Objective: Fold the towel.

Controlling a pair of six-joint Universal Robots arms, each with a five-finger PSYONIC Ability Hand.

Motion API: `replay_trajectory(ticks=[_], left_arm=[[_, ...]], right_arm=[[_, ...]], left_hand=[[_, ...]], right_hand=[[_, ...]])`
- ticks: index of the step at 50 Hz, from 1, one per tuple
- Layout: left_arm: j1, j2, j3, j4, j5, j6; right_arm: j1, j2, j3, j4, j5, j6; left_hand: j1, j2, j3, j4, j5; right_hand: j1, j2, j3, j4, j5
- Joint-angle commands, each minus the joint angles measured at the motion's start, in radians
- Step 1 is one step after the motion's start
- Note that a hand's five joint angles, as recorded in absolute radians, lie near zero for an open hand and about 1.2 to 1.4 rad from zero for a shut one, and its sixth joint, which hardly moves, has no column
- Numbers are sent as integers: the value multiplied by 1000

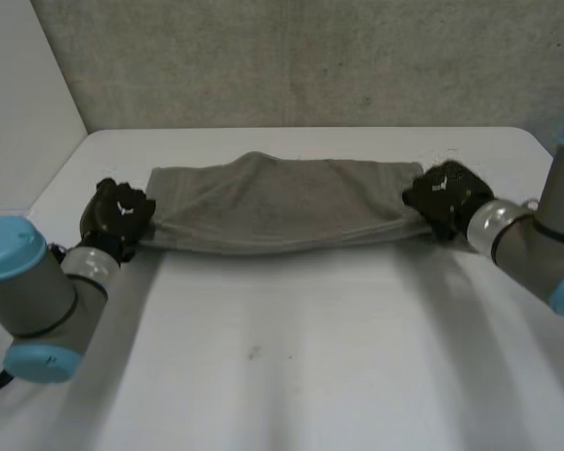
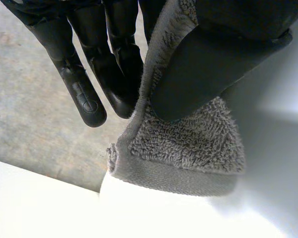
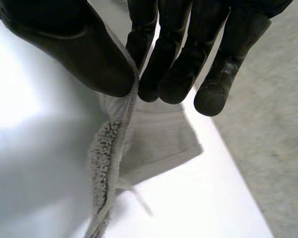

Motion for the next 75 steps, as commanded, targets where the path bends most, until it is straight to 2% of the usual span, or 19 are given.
replay_trajectory(ticks=[1, 7, 11, 19, 24, 37, 40, 45, 47, 48, 56, 62, 64, 66, 67, 69, 75], left_arm=[[0, 51, -96, 0, 2, 24], [1, 32, -96, 3, 9, 24], [11, 22, -90, 5, 17, 22], [31, 18, -95, 19, 26, 18], [32, 13, -96, 22, 41, 18], [32, 13, -93, 22, 43, 16], [32, 13, -93, 22, 43, 16], [32, 12, -93, 22, 43, 16], [32, 13, -95, 20, 41, 16], [32, 13, -95, 20, 41, 16], [34, 42, -121, 8, 41, 21], [35, 153, -210, -3, 41, 36], [31, 185, -241, -13, 41, 48], [24, 270, -305, -61, 41, 87], [24, 271, -305, -61, 41, 87], [31, 367, -363, -140, 43, 130], [31, 510, -431, -293, 48, 176]], right_arm=[[-1, -73, 224, -55, -48, -3], [-2, -27, 307, -222, -37, 46], [-18, 4, 304, -254, -34, 106], [-71, 38, 278, -253, -31, 186], [-102, 39, 273, -248, -31, 200], [-162, 45, 238, -129, -45, 234], [-165, 53, 232, -115, -49, 266], [-170, 59, 224, -110, -49, 286], [-176, 56, 216, -107, -48, 287], [-176, 56, 216, -107, -48, 287], [-226, -56, 216, -83, -58, 283], [-237, -206, 285, -49, -74, 226], [-240, -238, 313, -27, -94, 181], [-265, -308, 374, 38, -132, 61], [-265, -309, 374, 39, -132, 60], [-297, -408, 435, 124, -152, -68], [-331, -525, 468, 238, -164, -167]], left_hand=[[191, 179, 179, 178, 181], [191, 179, 179, 178, 181], [191, 179, 179, 178, 181], [191, 179, 179, 178, 181], [191, 179, 179, 178, 181], [191, 179, 179, 178, 181], [191, 179, 179, 178, 181], [191, 179, 179, 178, 181], [191, 179, 179, 178, 181], [191, 179, 179, 178, 181], [191, 179, 179, 178, 181], [191, 179, 179, 178, 181], [191, 179, 179, 178, 181], [191, 179, 179, 178, 181], [191, 179, 179, 178, 181], [191, 179, 179, 178, 181], [191, 179, 179, 178, 181]], right_hand=[[71, 48, 53, 52, 38], [71, 48, 53, 52, 38], [71, 48, 53, 52, 38], [-456, -479, -473, -474, -488], [-501, -524, -518, -519, -533], [-474, -498, -492, -493, -507], [-407, -430, -424, -425, -439], [-172, -195, -189, -191, -204], [69, 46, 52, 51, 37], [71, 48, 53, 52, 38], [71, 48, 53, 52, 38], [71, 48, 53, 52, 38], [71, 48, 53, 52, 38], [71, 48, 53, 52, 38], [71, 48, 53, 52, 38], [71, 48, 53, 52, 38], [71, 48, 53, 52, 38]])
